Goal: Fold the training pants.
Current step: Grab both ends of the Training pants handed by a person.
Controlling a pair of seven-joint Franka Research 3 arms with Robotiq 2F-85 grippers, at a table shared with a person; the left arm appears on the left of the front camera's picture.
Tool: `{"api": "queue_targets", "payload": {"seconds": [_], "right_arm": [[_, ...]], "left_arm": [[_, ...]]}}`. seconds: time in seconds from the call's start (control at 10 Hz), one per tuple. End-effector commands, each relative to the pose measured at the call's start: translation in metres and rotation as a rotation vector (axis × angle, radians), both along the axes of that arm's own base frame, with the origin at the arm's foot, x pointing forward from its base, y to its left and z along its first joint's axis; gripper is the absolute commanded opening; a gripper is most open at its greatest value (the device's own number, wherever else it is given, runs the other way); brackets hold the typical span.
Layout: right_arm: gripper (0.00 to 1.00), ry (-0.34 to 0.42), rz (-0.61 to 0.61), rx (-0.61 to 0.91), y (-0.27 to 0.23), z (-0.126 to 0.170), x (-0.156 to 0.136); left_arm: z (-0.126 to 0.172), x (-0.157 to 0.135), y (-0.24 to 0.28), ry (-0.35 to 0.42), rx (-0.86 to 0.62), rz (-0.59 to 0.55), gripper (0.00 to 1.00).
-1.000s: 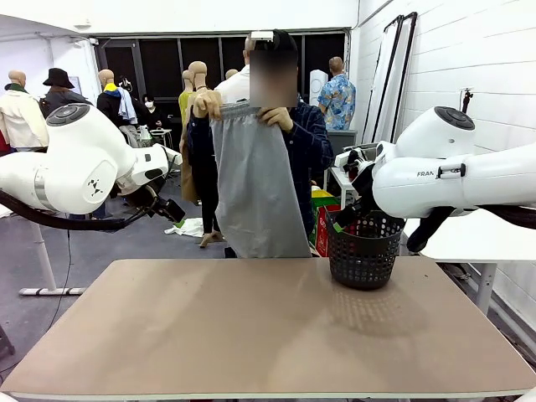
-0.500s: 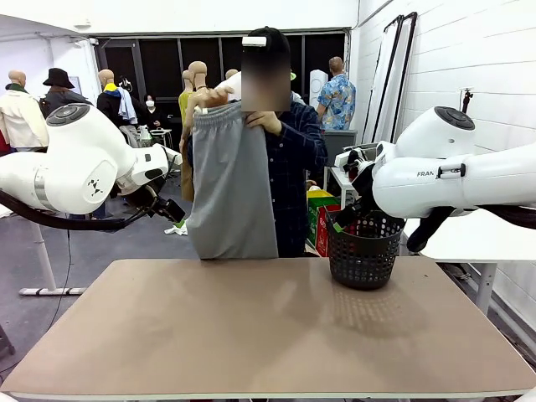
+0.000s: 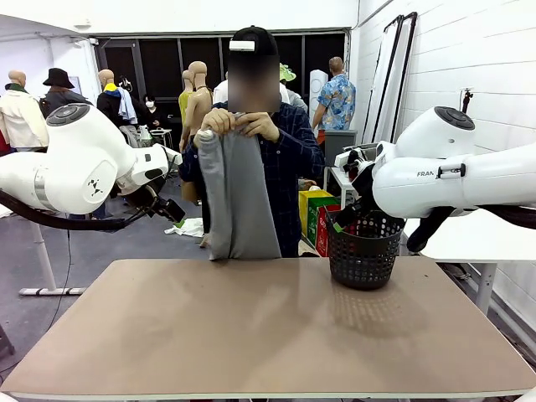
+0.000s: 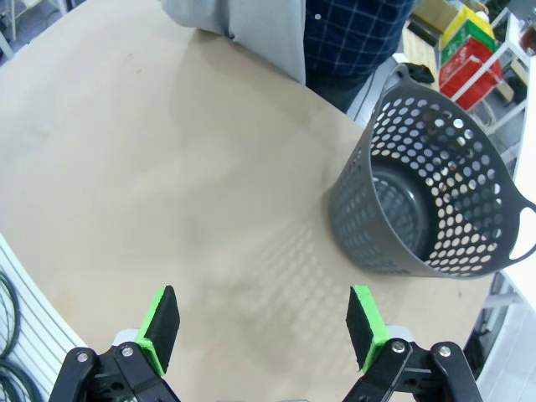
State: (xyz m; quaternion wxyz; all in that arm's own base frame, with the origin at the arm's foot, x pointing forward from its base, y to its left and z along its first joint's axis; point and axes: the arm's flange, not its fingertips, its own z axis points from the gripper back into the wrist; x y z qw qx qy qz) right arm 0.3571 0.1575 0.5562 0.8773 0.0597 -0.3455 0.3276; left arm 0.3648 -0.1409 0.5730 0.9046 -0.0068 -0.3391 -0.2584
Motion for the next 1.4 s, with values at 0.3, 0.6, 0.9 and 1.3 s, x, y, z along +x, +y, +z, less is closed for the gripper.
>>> {"api": "queue_targets", "payload": {"seconds": [0.3,0.6,0.9,1.3], "right_arm": [[1.0,0.0,-0.003,0.004,0.0001,0.0009,-0.0001],[1.0,0.0,-0.003,0.004,0.0001,0.0009,-0.0001],[1.0,0.0,-0.003,0.004,0.0001,0.0009,-0.0001],[1.0,0.0,-0.003,0.004,0.0001,0.0009,-0.0001]], "left_arm": [[0.0004,-0.0004,-0.0001,-0.001,-0.001,-0.002,1.0],[0.0004,-0.0004,-0.0001,-0.001,-0.001,-0.002,1.0],[0.0004,-0.0004,-0.0001,-0.001,-0.001,-0.002,1.0],[0.0004,-0.0004,-0.0001,-0.001,-0.001,-0.002,1.0]]}}
